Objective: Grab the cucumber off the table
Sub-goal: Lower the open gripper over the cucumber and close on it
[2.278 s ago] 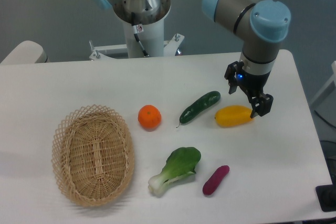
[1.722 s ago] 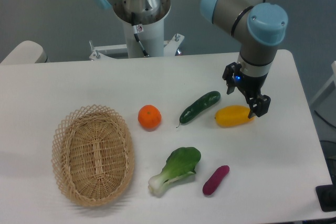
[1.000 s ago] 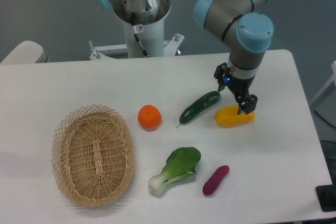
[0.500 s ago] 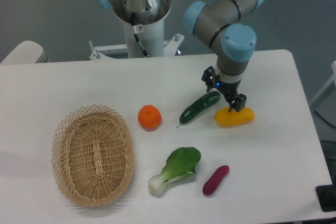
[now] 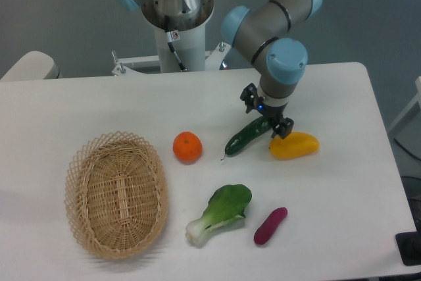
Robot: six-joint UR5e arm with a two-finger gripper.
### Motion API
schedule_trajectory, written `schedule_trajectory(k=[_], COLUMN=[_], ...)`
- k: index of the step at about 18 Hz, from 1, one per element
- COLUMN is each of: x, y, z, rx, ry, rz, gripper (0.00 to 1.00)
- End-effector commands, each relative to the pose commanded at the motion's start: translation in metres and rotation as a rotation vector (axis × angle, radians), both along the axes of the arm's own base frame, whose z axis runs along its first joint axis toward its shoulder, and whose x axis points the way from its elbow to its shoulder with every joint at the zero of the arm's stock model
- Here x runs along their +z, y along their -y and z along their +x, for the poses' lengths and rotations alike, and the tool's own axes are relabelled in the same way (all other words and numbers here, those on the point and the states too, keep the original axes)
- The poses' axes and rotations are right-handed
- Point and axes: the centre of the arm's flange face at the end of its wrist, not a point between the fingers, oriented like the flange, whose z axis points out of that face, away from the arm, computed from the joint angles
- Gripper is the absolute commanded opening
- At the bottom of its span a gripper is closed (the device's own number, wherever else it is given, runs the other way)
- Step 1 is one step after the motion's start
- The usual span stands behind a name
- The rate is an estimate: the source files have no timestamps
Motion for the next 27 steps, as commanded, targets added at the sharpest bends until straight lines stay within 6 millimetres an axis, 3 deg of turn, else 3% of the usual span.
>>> schedule_trajectory(k=[8,16,17,20,22,24,27], x=[-0.005,-0.028,-0.03,-0.026,-0.024,-0.02,-0.006], y=[-0.004,-0.005,-0.005,-0.006,-0.007,-0.008,-0.013], z=[0.004,0.002,0.002,-0.001,-0.002,-0.005,-0.014], rx=[-0.002,0.001,0.001,0.003,0.003,0.003,0.003], ry=[-0.008,-0.04,-0.046,-0.055,-0.059,-0.066,-0.085], rz=[-0.001,0.019,0.022,0.025,0.027,0.027,0.038], gripper=[1.0,1.0,0.96,0.52,0.44,0.28,0.2])
